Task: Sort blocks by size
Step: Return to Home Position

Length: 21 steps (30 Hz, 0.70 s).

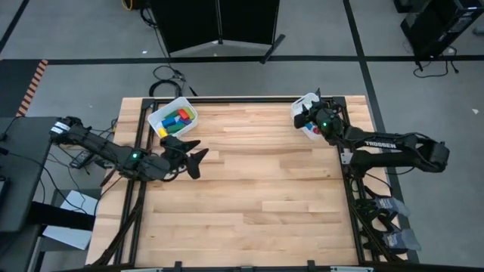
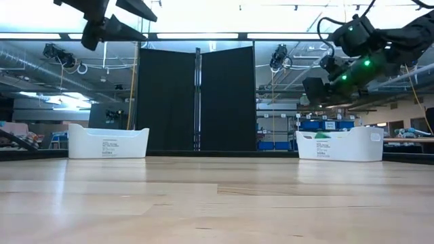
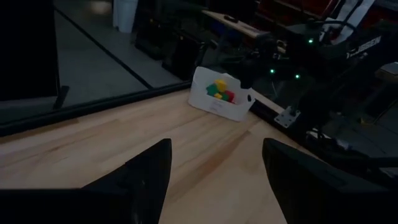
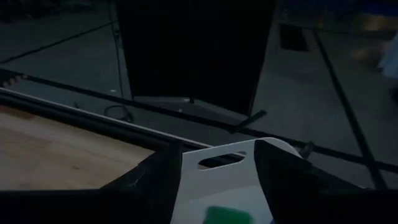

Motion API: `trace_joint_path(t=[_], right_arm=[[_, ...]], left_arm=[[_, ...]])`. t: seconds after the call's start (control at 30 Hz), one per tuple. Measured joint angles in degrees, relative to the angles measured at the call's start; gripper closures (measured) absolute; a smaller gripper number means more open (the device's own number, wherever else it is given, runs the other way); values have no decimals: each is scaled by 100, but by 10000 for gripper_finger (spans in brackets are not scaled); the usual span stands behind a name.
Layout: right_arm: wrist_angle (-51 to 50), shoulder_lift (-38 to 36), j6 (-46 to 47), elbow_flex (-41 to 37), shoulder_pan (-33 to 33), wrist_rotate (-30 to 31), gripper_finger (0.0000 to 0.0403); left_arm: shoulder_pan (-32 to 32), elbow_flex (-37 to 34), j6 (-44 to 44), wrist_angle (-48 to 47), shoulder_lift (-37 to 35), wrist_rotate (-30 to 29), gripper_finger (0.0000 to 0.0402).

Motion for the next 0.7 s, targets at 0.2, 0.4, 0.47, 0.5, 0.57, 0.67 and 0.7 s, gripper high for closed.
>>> trace_joint_path(t=[0.2,0.4,0.47,0.5,0.57,0.67,0.7], right_arm=[[119,-92,163,0,13,-420,200],[1243,-693,64,-386,825,-1877,238],[1981,-933,-203,-675,1288,-2488,259],[2370,-1051,-371,-853,1538,-2796,272],[3214,-1279,-693,-1241,2069,-3266,303],[4201,-1634,-1110,-1817,2830,-3436,365],[4154,-1727,-1212,-1888,3053,-3349,383]], left_arm=[[-388,0,0,-11,0,-400,143],[-525,0,141,28,78,-134,153],[-523,0,163,88,226,73,167],[-524,0,226,170,321,140,177],[-523,2,525,453,578,229,205],[-513,1,1129,848,1004,334,268],[-491,0,1310,973,1105,337,295]])
